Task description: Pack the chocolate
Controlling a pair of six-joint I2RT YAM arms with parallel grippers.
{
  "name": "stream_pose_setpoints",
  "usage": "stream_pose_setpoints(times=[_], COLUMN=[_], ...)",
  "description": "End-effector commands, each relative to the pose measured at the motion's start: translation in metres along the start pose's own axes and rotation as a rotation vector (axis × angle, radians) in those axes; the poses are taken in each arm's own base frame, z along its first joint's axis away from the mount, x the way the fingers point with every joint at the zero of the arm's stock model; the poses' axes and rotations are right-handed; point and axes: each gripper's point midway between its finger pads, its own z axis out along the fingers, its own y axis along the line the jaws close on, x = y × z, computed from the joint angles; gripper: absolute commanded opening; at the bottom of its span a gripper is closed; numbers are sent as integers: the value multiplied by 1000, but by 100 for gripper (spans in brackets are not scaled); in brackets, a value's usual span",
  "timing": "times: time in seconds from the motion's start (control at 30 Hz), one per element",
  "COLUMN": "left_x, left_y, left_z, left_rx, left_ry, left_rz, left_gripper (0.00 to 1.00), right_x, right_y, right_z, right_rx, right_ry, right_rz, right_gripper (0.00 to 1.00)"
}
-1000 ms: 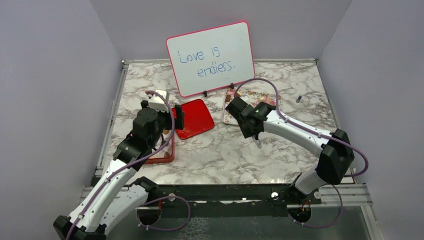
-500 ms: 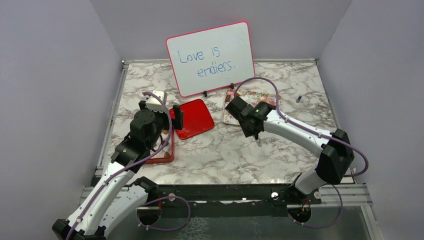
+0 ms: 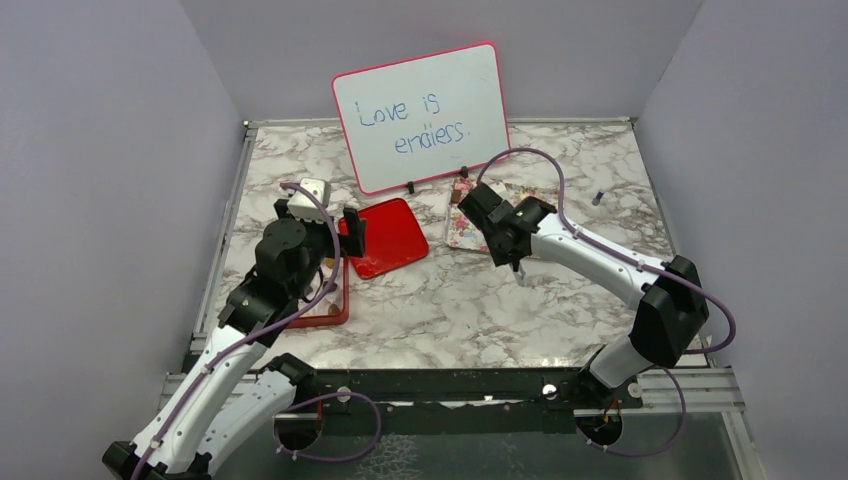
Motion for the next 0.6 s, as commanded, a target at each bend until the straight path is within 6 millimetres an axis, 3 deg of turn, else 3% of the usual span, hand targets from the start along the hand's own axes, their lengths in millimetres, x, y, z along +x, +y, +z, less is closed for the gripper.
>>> stream_pose_setpoints(times=[0.0, 0.37, 0.57], left_x=[-22, -33, -44], left_y=[-1, -3, 6], left_z=[-11, -20, -28], left_rx=[5, 23, -20], left_ry=[-70, -111, -154], left_rz=[-29, -54, -76], left_gripper=[99, 99, 99], right_x=[-23, -36, -53], right_y=[4, -6, 7], right_z=[-9, -22, -35], right_rx=[-26, 3, -96], right_ry=[-58, -86, -135], right_rz=[22, 17, 46], right_gripper=[33, 33, 32])
